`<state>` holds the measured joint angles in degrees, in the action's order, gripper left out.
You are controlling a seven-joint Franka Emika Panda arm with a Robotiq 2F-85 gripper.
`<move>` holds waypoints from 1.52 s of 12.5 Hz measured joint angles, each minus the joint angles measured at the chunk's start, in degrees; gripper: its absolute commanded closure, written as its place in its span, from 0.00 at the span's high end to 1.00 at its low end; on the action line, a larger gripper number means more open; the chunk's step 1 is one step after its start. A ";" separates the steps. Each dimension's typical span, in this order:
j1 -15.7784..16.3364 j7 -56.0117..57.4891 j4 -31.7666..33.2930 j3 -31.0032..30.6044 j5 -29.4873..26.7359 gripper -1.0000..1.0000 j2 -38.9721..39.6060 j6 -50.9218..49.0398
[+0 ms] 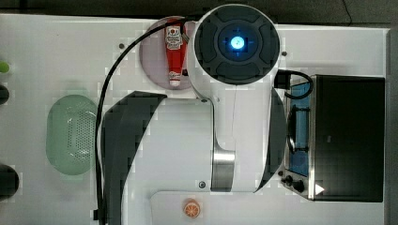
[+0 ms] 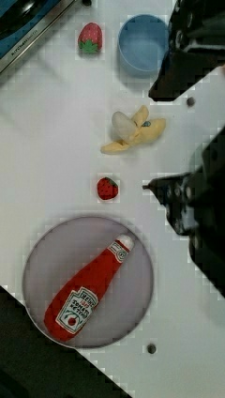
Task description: Pick banana from table and place on oven.
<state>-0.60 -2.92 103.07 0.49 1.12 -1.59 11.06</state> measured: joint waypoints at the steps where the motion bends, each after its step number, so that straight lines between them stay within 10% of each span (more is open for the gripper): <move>1: 0.19 -0.08 6.10 0.48 0.36 0.79 -5.39 -4.36; 3: -0.58 -0.14 14.77 0.93 0.49 1.00 -17.66 -9.04; 8: -0.85 -1.05 13.65 0.50 -1.28 1.00 -31.60 -7.44; 19: -0.16 -1.06 23.72 0.85 -0.61 1.00 7.05 18.04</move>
<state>-0.76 -3.98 126.79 1.35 0.51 5.47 29.10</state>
